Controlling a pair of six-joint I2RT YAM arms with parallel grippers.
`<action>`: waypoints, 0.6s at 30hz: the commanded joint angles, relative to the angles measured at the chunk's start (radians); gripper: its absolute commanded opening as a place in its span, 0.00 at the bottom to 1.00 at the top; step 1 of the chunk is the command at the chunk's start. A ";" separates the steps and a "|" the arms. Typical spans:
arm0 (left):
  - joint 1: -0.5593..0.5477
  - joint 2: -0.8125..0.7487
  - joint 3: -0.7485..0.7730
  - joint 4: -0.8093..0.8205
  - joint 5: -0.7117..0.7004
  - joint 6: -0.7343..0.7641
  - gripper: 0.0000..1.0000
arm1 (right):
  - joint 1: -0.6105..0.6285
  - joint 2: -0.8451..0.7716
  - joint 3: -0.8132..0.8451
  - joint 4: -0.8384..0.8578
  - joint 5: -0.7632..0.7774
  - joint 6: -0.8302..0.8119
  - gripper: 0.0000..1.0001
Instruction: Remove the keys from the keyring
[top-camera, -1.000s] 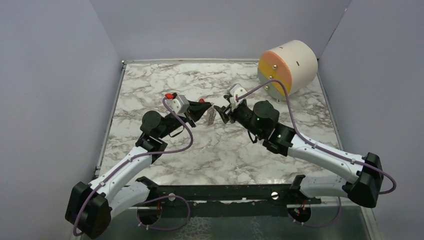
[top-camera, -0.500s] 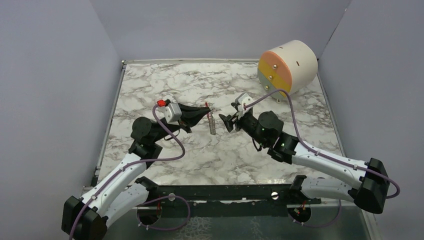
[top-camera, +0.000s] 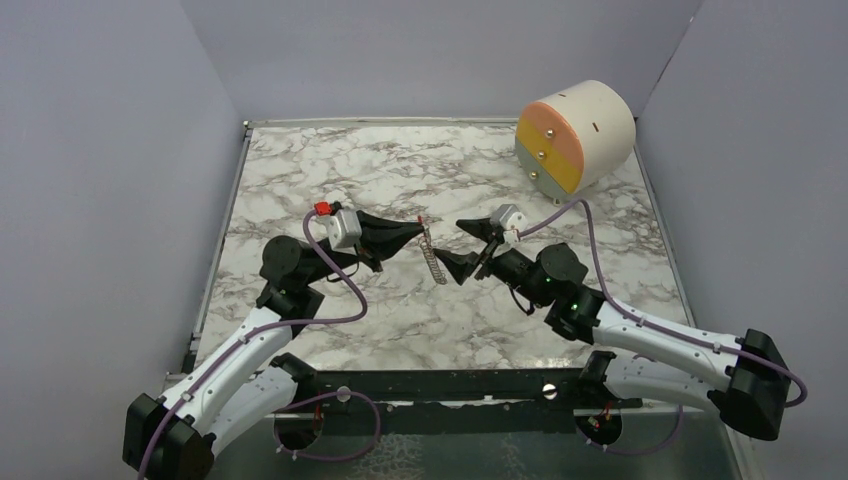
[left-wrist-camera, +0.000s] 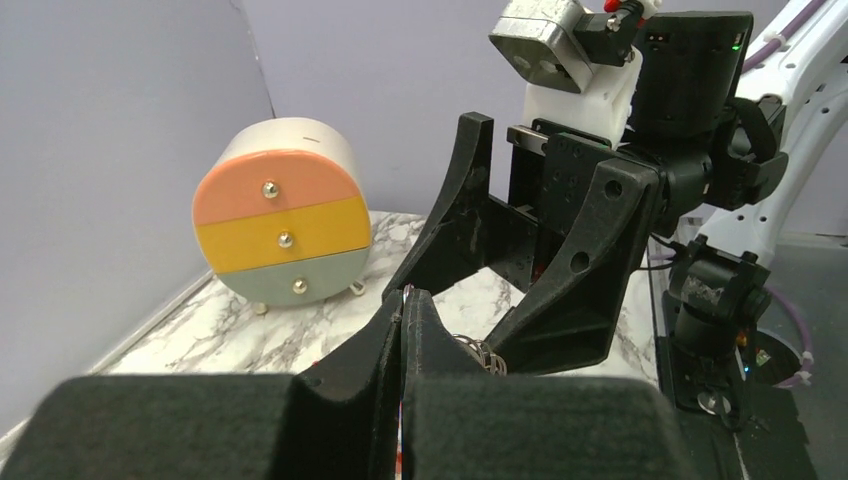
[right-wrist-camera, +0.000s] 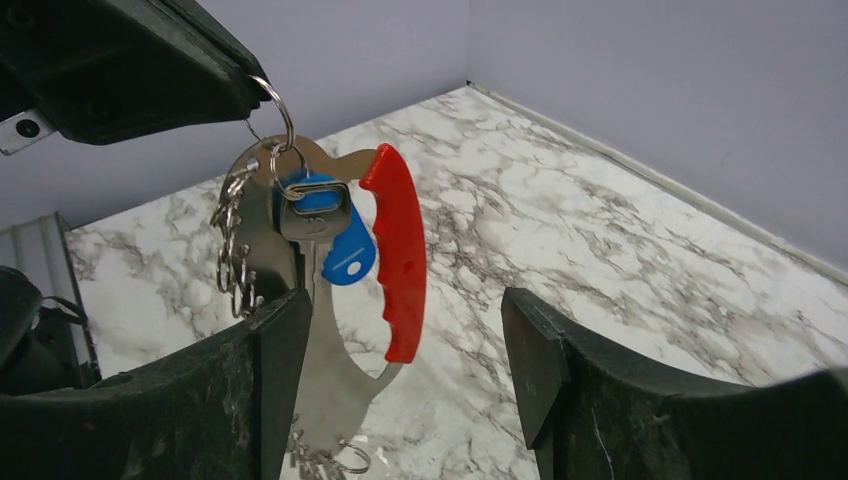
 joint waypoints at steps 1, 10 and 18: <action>-0.005 -0.013 0.011 0.090 0.037 -0.055 0.00 | 0.000 0.033 -0.008 0.124 -0.078 0.040 0.71; -0.005 0.022 -0.014 0.165 0.042 -0.103 0.00 | 0.001 0.087 0.012 0.176 -0.129 0.050 0.71; -0.007 0.029 -0.027 0.207 0.052 -0.131 0.00 | 0.001 0.090 0.036 0.182 -0.127 0.024 0.71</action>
